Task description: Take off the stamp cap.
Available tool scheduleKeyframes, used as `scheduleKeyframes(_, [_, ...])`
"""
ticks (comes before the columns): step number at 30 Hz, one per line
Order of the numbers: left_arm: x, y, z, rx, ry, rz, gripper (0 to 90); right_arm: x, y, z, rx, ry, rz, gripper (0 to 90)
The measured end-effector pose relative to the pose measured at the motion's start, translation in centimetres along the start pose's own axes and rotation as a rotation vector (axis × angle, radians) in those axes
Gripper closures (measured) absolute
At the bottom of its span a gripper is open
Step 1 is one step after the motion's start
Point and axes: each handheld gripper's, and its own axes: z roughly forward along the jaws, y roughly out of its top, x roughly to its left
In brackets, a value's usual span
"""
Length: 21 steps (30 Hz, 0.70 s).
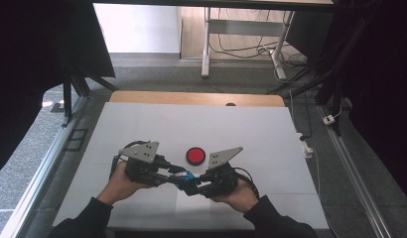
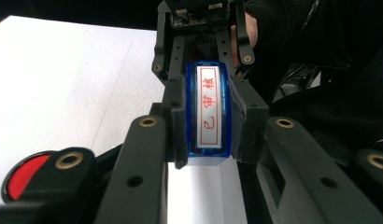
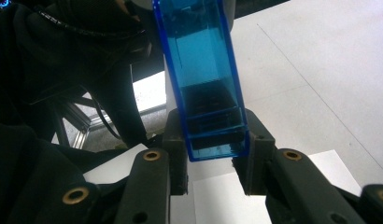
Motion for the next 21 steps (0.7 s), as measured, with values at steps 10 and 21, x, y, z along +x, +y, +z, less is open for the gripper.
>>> scheduleKeyframes(10, [0.5,-0.2,0.0,-0.016,-0.087,-0.04,70.6,1.0,0.3,-0.2,0.034,-0.009,-0.139,69.3])
scheduleKeyframes(21, [-0.1,0.0,0.1,0.032,-0.001,0.03,70.6,0.3,0.0,0.2,0.043,-0.029,-0.019,69.2])
